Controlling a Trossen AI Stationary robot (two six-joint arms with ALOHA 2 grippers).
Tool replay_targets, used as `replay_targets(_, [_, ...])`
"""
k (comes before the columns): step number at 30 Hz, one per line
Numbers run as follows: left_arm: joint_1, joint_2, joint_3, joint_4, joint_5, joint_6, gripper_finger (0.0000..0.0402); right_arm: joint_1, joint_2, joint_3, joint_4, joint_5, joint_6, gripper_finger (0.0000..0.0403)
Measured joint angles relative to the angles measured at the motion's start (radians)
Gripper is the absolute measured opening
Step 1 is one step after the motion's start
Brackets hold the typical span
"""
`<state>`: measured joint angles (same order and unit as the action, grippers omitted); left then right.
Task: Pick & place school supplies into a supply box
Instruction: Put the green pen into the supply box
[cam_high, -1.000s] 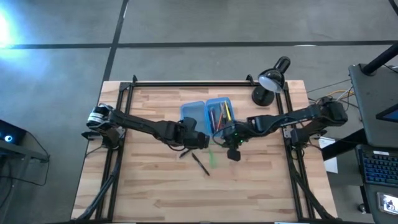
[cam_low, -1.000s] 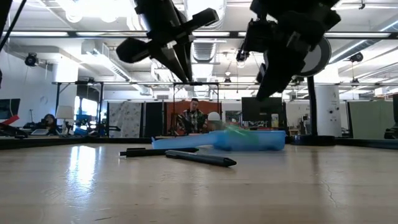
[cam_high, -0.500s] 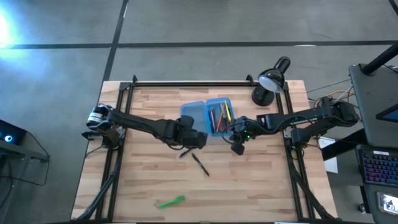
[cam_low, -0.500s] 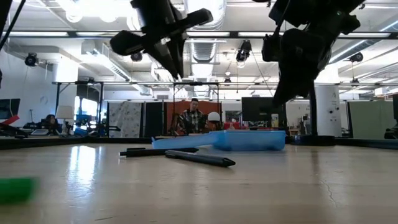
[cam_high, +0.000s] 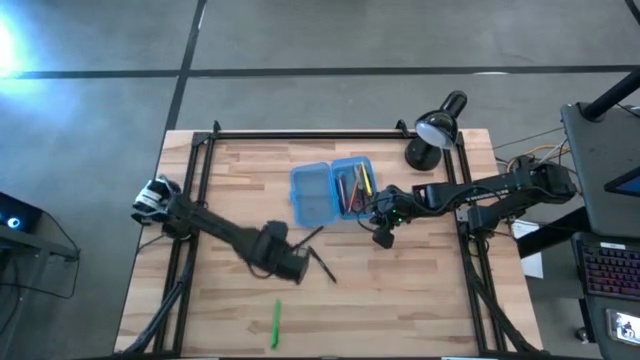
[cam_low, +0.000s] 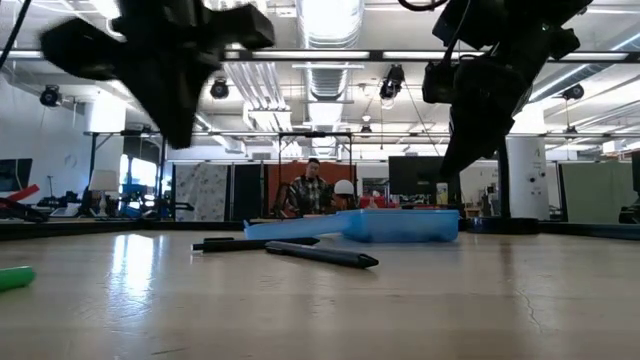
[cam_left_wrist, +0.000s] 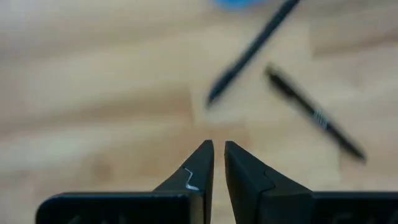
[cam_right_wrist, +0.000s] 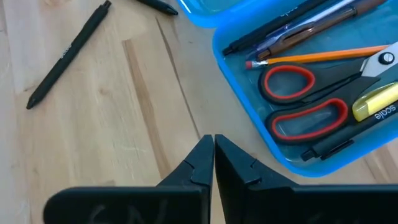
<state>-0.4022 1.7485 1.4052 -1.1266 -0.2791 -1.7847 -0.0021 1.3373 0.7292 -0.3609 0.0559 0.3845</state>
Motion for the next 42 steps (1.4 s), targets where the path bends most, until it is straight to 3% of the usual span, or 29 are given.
replay_targets(4, [-0.118, 0.001, 0.035, -0.044, 0.079, -0.252, 0.0024, -0.001, 0.000, 0.000, -0.001, 0.000, 0.005, 0.0008])
replay_targets(9, [-0.226, 0.023, 0.047, 0.119, 0.137, -0.456, 0.0052, -0.001, 0.000, 0.000, 0.003, -0.003, 0.003, 0.0015])
replay_targets(14, [-0.223, 0.101, 0.047, 0.288, 0.145, -0.454, 0.0121, -0.001, 0.000, 0.001, 0.009, -0.004, -0.002, 0.0057])
replay_targets(20, [-0.218, 0.185, 0.056, 0.288, 0.278, -0.430, 0.0166, -0.001, 0.000, 0.001, -0.007, -0.005, 0.006, 0.0119])
replay_targets(23, [-0.237, 0.202, 0.056, 0.289, 0.341, -0.444, 0.0168, -0.001, 0.000, 0.002, -0.023, -0.005, 0.009, 0.0145])
replay_targets(30, [-0.249, 0.229, 0.054, 0.289, 0.315, -0.426, 0.0168, -0.001, 0.000, -0.001, -0.032, -0.003, 0.008, 0.0180])
replay_targets(37, [-0.243, 0.309, 0.065, 0.326, 0.351, -0.408, 0.0165, -0.001, 0.000, -0.003, -0.034, -0.002, 0.008, 0.0187])
replay_targets(42, [-0.242, 0.344, 0.087, 0.293, 0.363, -0.404, 0.0127, -0.001, 0.000, -0.009, -0.049, 0.000, 0.008, 0.0183])
